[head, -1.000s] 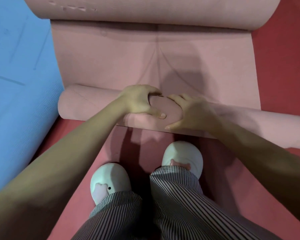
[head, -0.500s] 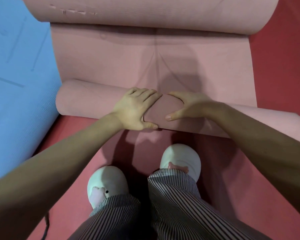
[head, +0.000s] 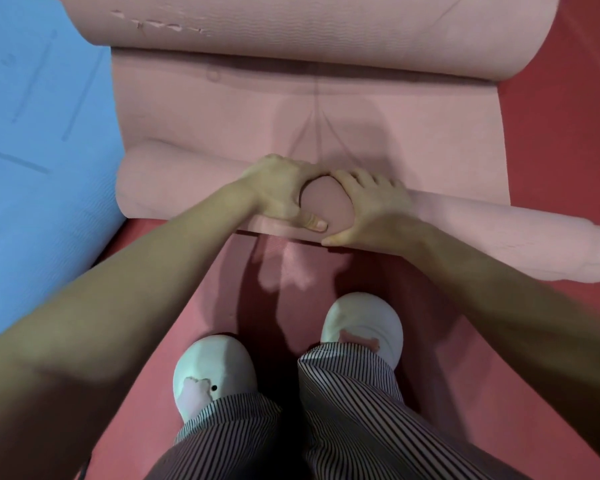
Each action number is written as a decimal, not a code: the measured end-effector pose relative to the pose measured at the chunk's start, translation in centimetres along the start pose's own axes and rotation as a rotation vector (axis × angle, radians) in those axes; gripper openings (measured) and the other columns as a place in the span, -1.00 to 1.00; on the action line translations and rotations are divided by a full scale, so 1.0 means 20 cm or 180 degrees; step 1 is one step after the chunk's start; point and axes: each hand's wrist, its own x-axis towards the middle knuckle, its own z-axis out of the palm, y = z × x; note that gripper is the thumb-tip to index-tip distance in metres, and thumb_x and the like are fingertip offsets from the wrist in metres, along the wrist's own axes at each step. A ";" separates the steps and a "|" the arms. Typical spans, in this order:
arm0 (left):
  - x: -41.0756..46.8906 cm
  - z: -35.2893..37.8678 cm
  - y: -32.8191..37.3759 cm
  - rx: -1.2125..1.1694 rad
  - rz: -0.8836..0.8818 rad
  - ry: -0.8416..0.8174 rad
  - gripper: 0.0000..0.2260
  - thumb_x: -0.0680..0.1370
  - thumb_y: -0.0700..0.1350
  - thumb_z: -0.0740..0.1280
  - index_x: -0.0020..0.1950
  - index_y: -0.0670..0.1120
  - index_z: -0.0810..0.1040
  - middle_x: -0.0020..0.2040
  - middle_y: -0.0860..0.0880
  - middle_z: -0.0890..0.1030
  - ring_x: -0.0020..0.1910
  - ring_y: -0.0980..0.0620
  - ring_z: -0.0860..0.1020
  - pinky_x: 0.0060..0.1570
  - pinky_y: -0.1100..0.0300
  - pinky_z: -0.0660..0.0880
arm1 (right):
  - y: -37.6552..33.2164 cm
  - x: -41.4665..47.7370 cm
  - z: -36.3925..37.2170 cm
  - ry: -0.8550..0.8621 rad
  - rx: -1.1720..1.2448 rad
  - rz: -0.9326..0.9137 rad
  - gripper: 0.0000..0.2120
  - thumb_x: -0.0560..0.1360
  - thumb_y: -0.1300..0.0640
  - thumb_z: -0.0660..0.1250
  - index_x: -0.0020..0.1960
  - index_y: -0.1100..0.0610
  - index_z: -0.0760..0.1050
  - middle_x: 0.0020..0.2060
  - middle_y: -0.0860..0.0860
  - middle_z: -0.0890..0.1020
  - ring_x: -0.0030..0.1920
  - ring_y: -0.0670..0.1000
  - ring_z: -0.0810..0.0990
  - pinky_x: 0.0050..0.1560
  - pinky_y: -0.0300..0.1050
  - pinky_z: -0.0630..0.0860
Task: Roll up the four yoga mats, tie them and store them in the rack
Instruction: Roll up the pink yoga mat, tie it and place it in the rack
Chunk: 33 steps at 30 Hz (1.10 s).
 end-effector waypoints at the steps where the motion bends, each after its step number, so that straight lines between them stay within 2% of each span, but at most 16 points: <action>1: -0.01 0.00 0.00 0.0013 0.0033 0.0021 -0.17 0.21 0.47 0.25 0.39 0.08 0.36 0.20 0.03 0.58 0.18 -0.07 0.53 0.13 0.06 0.39 | 0.00 0.00 0.01 0.0060 -0.0002 -0.0016 0.02 0.18 -0.43 0.39 0.48 -0.04 0.12 0.35 -0.05 0.33 0.30 0.11 0.38 0.24 0.03 0.28; 3: -0.03 0.01 0.00 0.0351 0.0067 0.0024 -0.11 0.24 0.50 0.17 0.45 0.03 0.29 0.30 -0.02 0.50 0.30 -0.06 0.43 0.30 -0.01 0.23 | -0.01 -0.01 0.01 0.0149 0.0012 -0.0006 0.01 0.15 -0.47 0.33 0.47 -0.04 0.16 0.32 -0.06 0.38 0.26 0.10 0.42 0.21 0.03 0.31; 5: -0.06 0.04 0.01 0.0897 0.0021 0.0041 -0.07 0.32 0.49 0.21 0.53 -0.01 0.14 0.45 -0.07 0.31 0.44 -0.08 0.24 0.42 -0.08 -0.01 | 0.00 0.00 0.01 0.0164 0.0093 0.0010 0.03 0.12 -0.51 0.25 0.46 -0.05 0.15 0.32 -0.07 0.38 0.26 0.09 0.43 0.22 0.03 0.32; 6: -0.08 0.05 0.02 0.1029 -0.0036 0.0067 -0.04 0.32 0.47 0.25 0.55 -0.02 0.07 0.49 -0.08 0.25 0.46 -0.09 0.19 0.43 -0.09 -0.03 | 0.00 0.01 0.00 0.0106 0.0151 0.0019 0.02 0.13 -0.50 0.26 0.47 -0.06 0.14 0.33 -0.07 0.37 0.28 0.09 0.42 0.23 0.04 0.31; 8: -0.09 0.07 0.04 0.0967 -0.0162 0.0123 0.04 0.24 0.46 0.33 0.56 0.01 0.04 0.49 -0.07 0.24 0.44 -0.10 0.24 0.40 -0.08 0.09 | 0.01 0.02 -0.01 -0.0035 0.0197 0.0017 0.00 0.17 -0.44 0.34 0.48 -0.07 0.10 0.36 -0.08 0.33 0.31 0.08 0.38 0.27 0.05 0.28; 11: -0.08 0.07 0.03 0.0767 -0.0196 0.0241 0.08 0.13 0.48 0.36 0.52 0.00 0.16 0.39 -0.07 0.39 0.34 -0.11 0.39 0.29 -0.01 0.27 | 0.01 0.03 -0.01 -0.0070 0.0144 0.0003 0.02 0.18 -0.41 0.38 0.49 -0.07 0.06 0.39 -0.08 0.30 0.33 0.08 0.36 0.29 0.06 0.26; 16: -0.06 0.06 0.03 0.0610 -0.0256 0.0298 0.03 0.13 0.44 0.42 0.46 -0.07 0.28 0.31 -0.06 0.49 0.28 -0.10 0.45 0.27 0.04 0.29 | 0.02 0.06 -0.01 -0.0269 0.0100 0.0028 0.14 0.15 -0.45 0.36 0.53 -0.04 -0.07 0.44 -0.04 0.26 0.38 0.09 0.33 0.31 0.10 0.26; 21: -0.05 0.04 0.04 0.0449 -0.0341 0.0256 0.00 0.08 0.44 0.45 0.41 0.00 0.34 0.25 0.00 0.53 0.24 -0.04 0.49 0.25 0.07 0.30 | 0.04 0.07 -0.05 -0.0356 0.0197 -0.0116 0.01 0.20 -0.42 0.39 0.49 -0.03 0.11 0.37 -0.04 0.37 0.34 0.04 0.38 0.28 0.01 0.26; 24: -0.02 0.01 0.05 0.0325 -0.0365 0.0176 -0.09 0.07 0.42 0.47 0.33 0.04 0.40 0.15 0.03 0.59 0.14 -0.03 0.54 0.13 0.10 0.37 | 0.06 0.09 -0.10 -0.0513 0.0442 -0.0144 -0.07 0.18 -0.40 0.42 0.43 -0.07 0.21 0.28 -0.10 0.46 0.27 -0.01 0.45 0.19 -0.04 0.34; 26: 0.00 -0.01 0.08 0.0241 -0.0411 -0.0008 -0.17 0.07 0.40 0.48 0.25 0.09 0.44 0.07 0.07 0.61 0.06 -0.02 0.56 -0.02 0.14 0.41 | 0.08 0.08 -0.12 -0.0679 0.0678 -0.0120 -0.12 0.17 -0.37 0.46 0.39 -0.10 0.27 0.19 -0.15 0.52 0.16 -0.04 0.50 0.09 -0.11 0.37; 28: 0.02 -0.02 0.13 0.0122 -0.0396 -0.0405 -0.24 0.09 0.39 0.49 0.22 0.15 0.45 -0.04 0.12 0.60 -0.03 0.00 0.56 -0.09 0.16 0.42 | 0.14 0.04 -0.11 -0.1135 0.1022 0.0017 -0.17 0.20 -0.28 0.51 0.38 -0.14 0.27 0.11 -0.17 0.53 0.08 -0.05 0.49 0.04 -0.15 0.38; 30: 0.05 0.01 0.20 -0.0002 -0.0222 -0.0802 -0.31 0.11 0.38 0.49 0.17 0.18 0.48 -0.14 0.17 0.57 -0.10 0.04 0.55 -0.10 0.15 0.45 | 0.20 -0.02 -0.06 -0.1541 0.1308 0.0084 -0.29 0.21 -0.22 0.54 0.28 -0.17 0.32 0.02 -0.20 0.53 0.05 -0.07 0.50 -0.02 -0.19 0.41; 33: 0.08 0.01 0.25 -0.0195 -0.0111 -0.1107 -0.34 0.13 0.35 0.49 0.17 0.20 0.50 -0.10 0.18 0.61 -0.09 0.06 0.56 0.00 0.10 0.50 | 0.25 -0.07 0.00 -0.1651 0.1592 0.0140 -0.45 0.20 -0.21 0.54 0.10 -0.25 0.39 -0.06 -0.25 0.55 0.05 -0.09 0.53 0.01 -0.20 0.45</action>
